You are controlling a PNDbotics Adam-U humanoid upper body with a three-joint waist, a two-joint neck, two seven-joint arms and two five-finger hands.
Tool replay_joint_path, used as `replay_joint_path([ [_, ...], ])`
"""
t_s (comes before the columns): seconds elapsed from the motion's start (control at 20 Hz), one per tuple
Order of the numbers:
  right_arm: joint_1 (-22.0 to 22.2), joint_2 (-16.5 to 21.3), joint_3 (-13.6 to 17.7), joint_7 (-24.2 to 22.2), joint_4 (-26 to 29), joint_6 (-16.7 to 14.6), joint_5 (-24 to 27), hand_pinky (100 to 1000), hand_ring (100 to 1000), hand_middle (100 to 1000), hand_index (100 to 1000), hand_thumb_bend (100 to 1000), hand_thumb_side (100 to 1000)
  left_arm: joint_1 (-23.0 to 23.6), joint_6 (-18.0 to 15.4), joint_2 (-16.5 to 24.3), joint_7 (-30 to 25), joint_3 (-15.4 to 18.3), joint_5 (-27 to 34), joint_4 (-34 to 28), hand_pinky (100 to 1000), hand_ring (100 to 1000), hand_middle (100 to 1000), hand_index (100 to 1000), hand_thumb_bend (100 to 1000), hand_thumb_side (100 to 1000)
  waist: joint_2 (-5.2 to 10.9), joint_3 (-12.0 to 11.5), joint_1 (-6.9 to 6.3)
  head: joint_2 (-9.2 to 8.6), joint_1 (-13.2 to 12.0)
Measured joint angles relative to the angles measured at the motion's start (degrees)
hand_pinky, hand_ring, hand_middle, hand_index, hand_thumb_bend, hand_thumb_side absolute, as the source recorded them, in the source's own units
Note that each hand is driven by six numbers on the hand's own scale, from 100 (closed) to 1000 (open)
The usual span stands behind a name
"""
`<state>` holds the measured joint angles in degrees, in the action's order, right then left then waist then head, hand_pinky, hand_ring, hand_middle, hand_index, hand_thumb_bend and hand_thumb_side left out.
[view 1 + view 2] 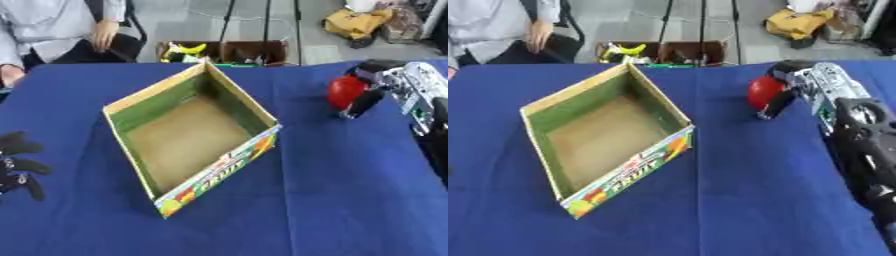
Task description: Pick up objects on the table and place them in the box.
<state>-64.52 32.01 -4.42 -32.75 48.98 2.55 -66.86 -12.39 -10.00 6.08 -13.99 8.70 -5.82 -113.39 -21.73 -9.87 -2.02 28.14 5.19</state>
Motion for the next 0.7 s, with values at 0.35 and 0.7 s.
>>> replay_joint_path([
  [0.35,0.0,0.0,0.0,0.7,0.2,0.5,2.8,436,625,760,792,100,305,0.0,0.1,0.0,0.1,0.0,0.0,0.1,347,584,677,863,100,996,0.02,0.4,-0.09,0.0,0.0],
  [0.7,0.0,0.0,0.1,1.1,1.8,1.5,5.7,421,614,736,759,100,343,0.0,0.2,0.0,0.2,0.0,0.0,0.3,348,589,678,862,100,994,0.33,0.6,-0.1,0.02,0.0],
])
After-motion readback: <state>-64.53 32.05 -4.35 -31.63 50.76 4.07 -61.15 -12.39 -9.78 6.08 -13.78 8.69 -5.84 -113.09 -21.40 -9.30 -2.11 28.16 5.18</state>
